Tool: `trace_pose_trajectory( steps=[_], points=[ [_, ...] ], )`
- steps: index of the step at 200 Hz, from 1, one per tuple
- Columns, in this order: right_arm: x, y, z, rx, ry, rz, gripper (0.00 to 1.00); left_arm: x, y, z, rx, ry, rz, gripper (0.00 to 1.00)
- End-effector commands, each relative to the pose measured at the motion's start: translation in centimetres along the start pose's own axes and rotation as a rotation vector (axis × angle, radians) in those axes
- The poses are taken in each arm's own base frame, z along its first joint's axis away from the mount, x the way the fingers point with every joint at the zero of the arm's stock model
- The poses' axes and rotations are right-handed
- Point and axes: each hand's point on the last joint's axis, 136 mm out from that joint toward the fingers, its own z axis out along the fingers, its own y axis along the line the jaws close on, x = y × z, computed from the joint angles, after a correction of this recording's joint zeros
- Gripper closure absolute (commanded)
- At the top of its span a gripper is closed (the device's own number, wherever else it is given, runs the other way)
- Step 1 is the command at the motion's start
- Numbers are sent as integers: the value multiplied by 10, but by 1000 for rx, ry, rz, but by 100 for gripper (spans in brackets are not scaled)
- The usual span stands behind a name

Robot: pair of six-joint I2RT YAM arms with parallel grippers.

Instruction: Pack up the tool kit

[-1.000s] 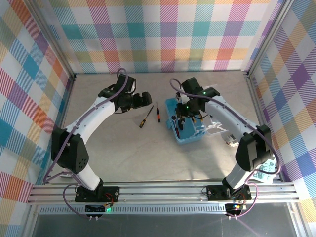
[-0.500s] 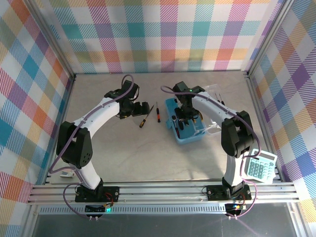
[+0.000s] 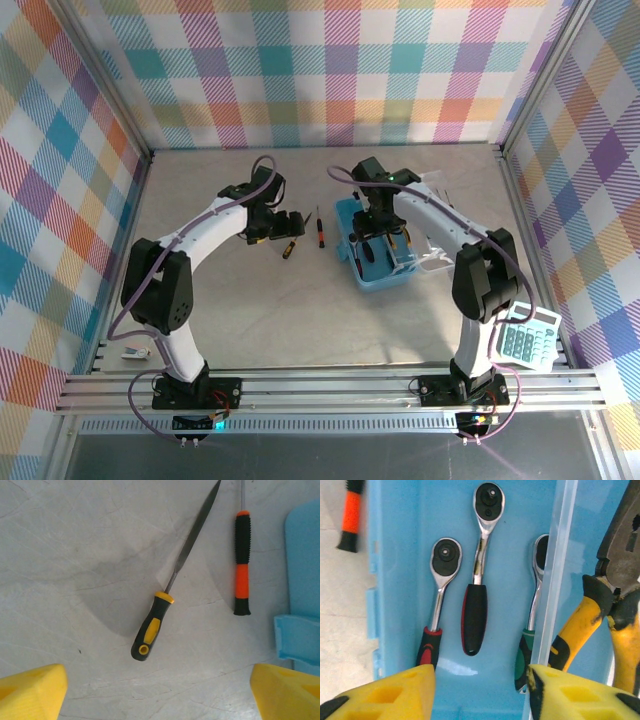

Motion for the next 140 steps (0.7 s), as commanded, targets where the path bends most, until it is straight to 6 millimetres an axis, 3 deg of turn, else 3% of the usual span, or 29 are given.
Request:
trace_pose_trajectory(
  steps=[1,10,32,71,115,140],
  points=[
    [-11,16,-41,-91,-91,-15,38,10,6,19,-42,37,50,12],
    [-12,21,-48,-124,-107,-18,31,12,7,24,-56,48,62,15],
    [-15,31,-66,-194,-152,-23,0,18,5,38,-64,75,82,25],
    [-14,35,-80,-225,-177,-22,1,24,1,66,-64,104,92,30],
    [-12,32,-89,-215,-192,-21,1,28,5,93,-83,145,88,47],
    [-11,31,-94,-216,-203,-21,1,31,4,96,-75,154,88,69]
  ],
)
